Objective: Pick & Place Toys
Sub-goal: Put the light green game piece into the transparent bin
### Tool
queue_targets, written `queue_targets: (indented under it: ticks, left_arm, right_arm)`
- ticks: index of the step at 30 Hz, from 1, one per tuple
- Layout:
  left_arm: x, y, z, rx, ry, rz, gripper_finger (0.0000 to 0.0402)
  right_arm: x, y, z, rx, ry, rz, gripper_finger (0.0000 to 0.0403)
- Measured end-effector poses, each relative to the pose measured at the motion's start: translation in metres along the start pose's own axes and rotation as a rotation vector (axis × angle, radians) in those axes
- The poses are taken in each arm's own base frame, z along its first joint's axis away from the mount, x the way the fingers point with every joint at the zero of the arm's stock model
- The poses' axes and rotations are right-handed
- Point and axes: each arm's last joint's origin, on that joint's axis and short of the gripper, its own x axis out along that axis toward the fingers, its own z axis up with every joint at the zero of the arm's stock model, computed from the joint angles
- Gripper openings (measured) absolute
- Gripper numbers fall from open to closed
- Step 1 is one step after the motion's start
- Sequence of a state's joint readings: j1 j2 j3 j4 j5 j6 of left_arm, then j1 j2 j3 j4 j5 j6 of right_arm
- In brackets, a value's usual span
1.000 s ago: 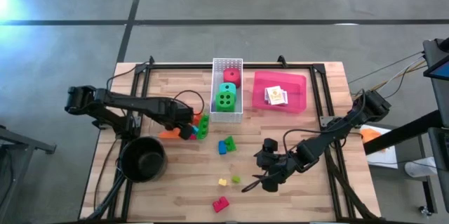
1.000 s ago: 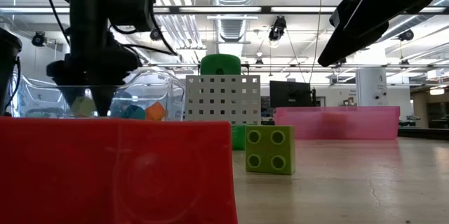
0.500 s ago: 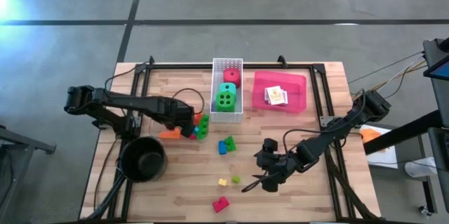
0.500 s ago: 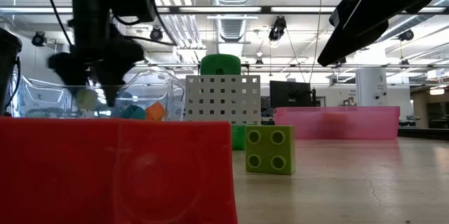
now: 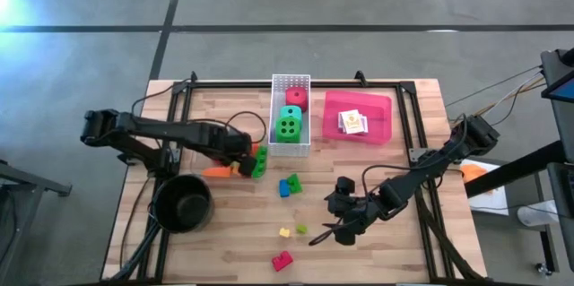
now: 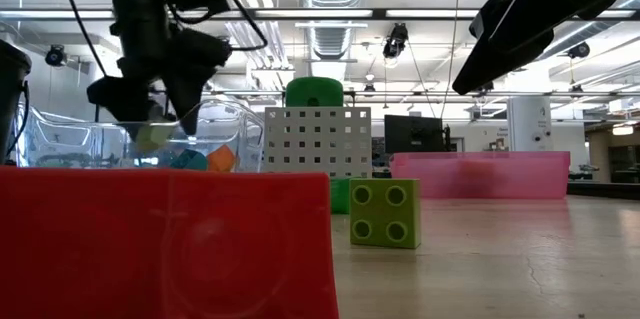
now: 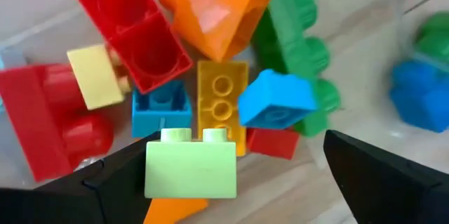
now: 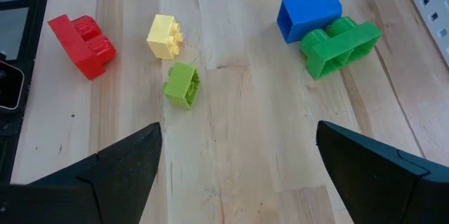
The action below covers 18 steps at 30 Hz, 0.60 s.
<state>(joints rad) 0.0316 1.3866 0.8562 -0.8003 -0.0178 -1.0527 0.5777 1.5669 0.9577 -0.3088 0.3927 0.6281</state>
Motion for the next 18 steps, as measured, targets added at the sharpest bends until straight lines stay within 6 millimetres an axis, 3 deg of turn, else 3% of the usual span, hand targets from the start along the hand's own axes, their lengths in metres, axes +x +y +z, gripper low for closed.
queue_targets:
  ticks: [6, 11, 14, 18]
  left_arm:
    - [-0.017, 0.002, 0.0, 0.027, -0.067, -0.055, 0.0385]
    - [-0.032, 0.001, 0.0, 0.046, -0.159, -0.135, 0.0385]
    - [-0.045, 0.0, 0.0, 0.075, -0.209, -0.216, 0.0385]
    - [-0.062, 0.006, -0.003, 0.086, -0.255, -0.285, 0.0385]
  right_arm:
    - [0.0, -0.001, 0.003, 0.007, -0.061, -0.058, 0.0371]
    - [0.0, -0.002, 0.021, 0.012, -0.264, -0.137, 0.0362]
    - [0.002, -0.008, 0.037, -0.016, -0.365, -0.157, 0.0329]
    - [0.006, -0.029, 0.066, 0.006, -0.5, -0.186, 0.0257]
